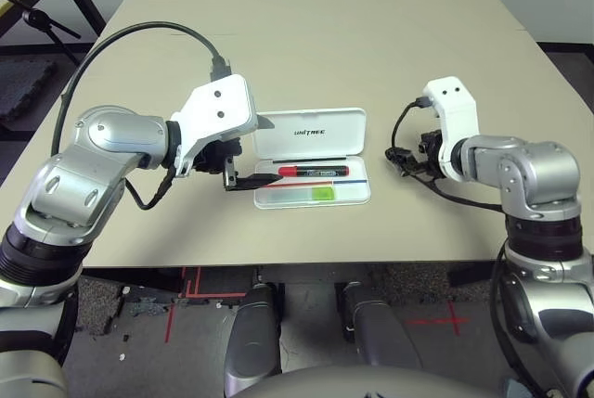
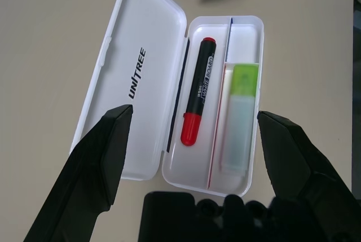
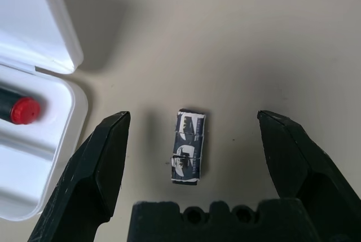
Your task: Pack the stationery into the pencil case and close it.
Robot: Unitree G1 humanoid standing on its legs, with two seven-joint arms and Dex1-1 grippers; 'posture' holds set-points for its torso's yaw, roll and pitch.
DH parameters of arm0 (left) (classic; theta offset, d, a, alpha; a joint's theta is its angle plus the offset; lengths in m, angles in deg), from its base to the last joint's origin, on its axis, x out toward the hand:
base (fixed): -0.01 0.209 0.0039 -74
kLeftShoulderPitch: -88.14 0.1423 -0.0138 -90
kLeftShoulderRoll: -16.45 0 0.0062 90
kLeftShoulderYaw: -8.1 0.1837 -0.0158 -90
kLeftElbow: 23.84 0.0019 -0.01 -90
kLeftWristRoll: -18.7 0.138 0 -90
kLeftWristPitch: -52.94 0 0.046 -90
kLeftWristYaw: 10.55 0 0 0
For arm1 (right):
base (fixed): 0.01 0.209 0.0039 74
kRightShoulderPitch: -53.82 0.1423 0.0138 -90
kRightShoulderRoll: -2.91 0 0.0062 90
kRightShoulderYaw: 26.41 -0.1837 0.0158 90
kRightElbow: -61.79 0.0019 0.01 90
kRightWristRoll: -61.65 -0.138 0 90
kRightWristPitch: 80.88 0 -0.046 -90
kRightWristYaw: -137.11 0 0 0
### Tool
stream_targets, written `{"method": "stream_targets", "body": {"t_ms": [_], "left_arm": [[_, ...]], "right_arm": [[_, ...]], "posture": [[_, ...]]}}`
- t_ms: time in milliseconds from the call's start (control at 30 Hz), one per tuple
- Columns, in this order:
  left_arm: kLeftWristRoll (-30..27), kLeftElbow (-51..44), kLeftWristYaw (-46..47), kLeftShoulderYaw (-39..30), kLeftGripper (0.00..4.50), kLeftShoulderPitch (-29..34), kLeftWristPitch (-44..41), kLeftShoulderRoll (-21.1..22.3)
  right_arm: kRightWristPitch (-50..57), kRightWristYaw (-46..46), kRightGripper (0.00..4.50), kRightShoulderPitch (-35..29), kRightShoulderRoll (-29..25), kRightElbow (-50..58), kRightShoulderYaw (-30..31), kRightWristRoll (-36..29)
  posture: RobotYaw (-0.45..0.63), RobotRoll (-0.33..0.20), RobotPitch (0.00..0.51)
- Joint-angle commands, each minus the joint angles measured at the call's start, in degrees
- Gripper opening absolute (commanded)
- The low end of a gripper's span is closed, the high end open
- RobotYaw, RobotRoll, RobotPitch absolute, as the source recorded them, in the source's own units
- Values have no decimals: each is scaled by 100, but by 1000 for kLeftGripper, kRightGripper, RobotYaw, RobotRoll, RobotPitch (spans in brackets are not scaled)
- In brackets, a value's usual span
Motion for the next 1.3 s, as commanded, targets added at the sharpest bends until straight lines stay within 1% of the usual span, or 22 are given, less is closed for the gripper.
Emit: {"method": "stream_targets", "body": {"t_ms": [33,367,400,467,633,667,767,800,900,1033,1167,1233,1300], "left_arm": [[52,-12,28,130,4462,46,-20,17],[57,-30,83,162,4462,59,-29,26],[53,-36,85,163,4487,57,-35,31],[51,-42,86,165,4500,49,-44,37],[57,-40,81,182,4500,20,-52,31],[57,-39,79,184,4500,18,-52,31],[62,-41,71,188,4500,14,-55,41],[68,-29,68,196,4500,-1,-57,41],[88,7,56,212,4500,-30,-47,44],[117,41,42,238,4500,-59,-27,53],[122,40,41,241,4500,-69,-16,43],[111,34,47,228,4500,-70,-8,28],[88,14,49,212,4500,-69,-17,16]], "right_arm": [[-145,27,4500,-181,-37,-75,200,-66],[-359,64,4500,-343,9,-268,337,-149],[-367,68,4318,-352,10,-258,340,-161],[-373,66,3905,-357,10,-242,335,-177],[-389,104,2057,-367,-50,-216,333,-210],[-395,120,1608,-362,-83,-206,338,-215],[-425,200,454,-251,-227,-185,345,-240],[-476,296,310,-170,-345,-205,380,-265],[-782,796,311,59,-850,-177,638,-379],[-1489,1897,311,315,-1714,-27,1095,-587],[-2554,2872,311,525,-2448,-97,1429,-437],[-3035,3349,311,622,-2729,-169,1601,-344],[-3334,3724,311,721,-2878,-228,1695,-325]], "posture": [[-4,0,166],[8,0,166],[8,0,166],[8,0,166],[8,0,166],[8,0,166],[8,0,166],[-2,0,167],[-5,0,166],[-5,0,165],[-3,0,165],[-1,0,165],[-1,0,165]]}}
